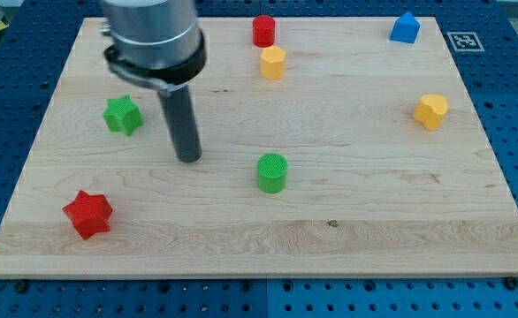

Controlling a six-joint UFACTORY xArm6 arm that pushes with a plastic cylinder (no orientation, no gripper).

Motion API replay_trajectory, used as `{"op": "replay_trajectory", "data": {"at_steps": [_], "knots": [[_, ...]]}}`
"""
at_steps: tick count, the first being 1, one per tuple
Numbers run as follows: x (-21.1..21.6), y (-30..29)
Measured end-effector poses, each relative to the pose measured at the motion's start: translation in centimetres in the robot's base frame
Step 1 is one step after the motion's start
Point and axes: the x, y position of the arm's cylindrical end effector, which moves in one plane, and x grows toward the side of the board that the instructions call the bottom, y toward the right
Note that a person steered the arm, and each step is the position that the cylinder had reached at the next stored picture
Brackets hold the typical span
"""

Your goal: Place the green circle to the bottom center

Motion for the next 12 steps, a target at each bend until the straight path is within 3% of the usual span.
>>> {"op": "replay_trajectory", "data": {"at_steps": [5, 10, 12], "knots": [[-0.8, 8.8], [5.0, 9.4], [3.4, 9.4]]}}
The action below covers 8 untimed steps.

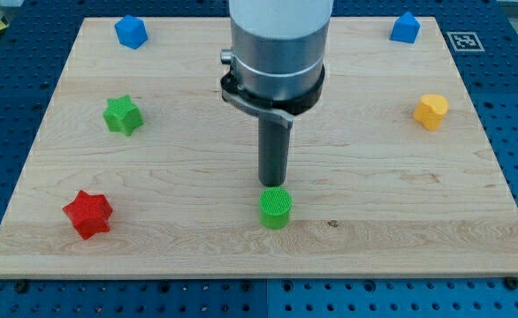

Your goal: Place the green circle to the bottom center

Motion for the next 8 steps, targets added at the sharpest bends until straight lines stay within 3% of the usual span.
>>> {"op": "replay_trajectory", "data": {"at_steps": [2, 6, 7, 8], "knots": [[-2.8, -0.2], [-4.3, -0.2], [-6.1, -0.8], [-11.4, -2.7]]}}
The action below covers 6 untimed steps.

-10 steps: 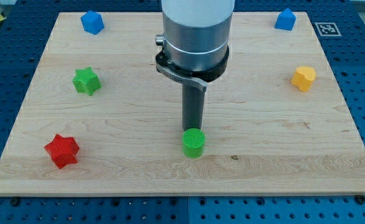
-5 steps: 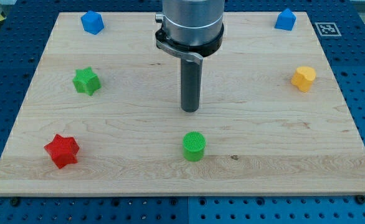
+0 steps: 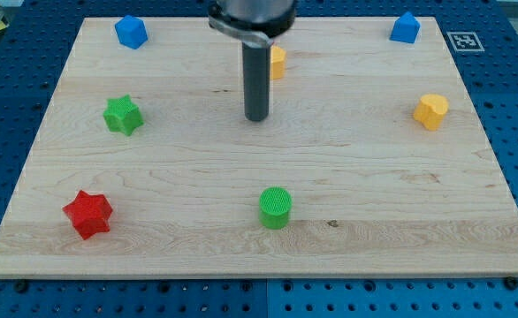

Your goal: Place the green circle to the bottom center

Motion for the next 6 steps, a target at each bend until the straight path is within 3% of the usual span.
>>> {"op": "replay_trajectory", "data": {"at_steps": [3, 6], "knots": [[-9.6, -4.0], [-12.7, -0.7]]}}
